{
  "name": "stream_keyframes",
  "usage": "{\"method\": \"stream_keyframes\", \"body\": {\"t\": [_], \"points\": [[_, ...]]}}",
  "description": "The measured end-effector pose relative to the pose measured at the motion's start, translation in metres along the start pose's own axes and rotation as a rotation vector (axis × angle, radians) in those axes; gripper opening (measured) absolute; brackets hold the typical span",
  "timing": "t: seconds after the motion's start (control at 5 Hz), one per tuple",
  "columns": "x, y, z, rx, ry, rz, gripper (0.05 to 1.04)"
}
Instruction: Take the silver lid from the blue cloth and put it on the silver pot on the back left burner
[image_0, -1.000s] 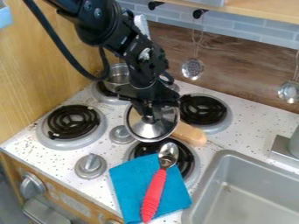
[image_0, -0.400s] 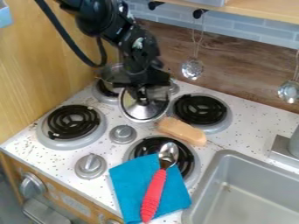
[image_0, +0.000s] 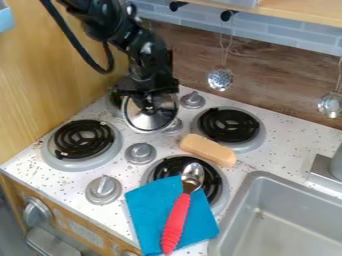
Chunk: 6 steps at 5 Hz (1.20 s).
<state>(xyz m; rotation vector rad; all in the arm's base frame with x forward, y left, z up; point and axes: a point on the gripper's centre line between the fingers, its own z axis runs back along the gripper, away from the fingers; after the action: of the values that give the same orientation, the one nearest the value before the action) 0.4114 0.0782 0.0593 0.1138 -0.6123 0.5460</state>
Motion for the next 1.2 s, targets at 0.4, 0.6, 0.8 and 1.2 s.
{"method": "stream_keyframes", "body": {"t": [0.4, 0.6, 0.8, 1.2], "points": [[0.027, 0.020, -0.004, 0.040, -0.007, 0.041, 0.317], [0.040, 0.021, -0.015, 0.057, 0.005, 0.085, 0.317], [0.047, 0.019, -0.031, 0.078, 0.026, 0.103, 0.317], [0.065, 0.015, -0.049, 0.114, 0.021, 0.128, 0.317]]}}
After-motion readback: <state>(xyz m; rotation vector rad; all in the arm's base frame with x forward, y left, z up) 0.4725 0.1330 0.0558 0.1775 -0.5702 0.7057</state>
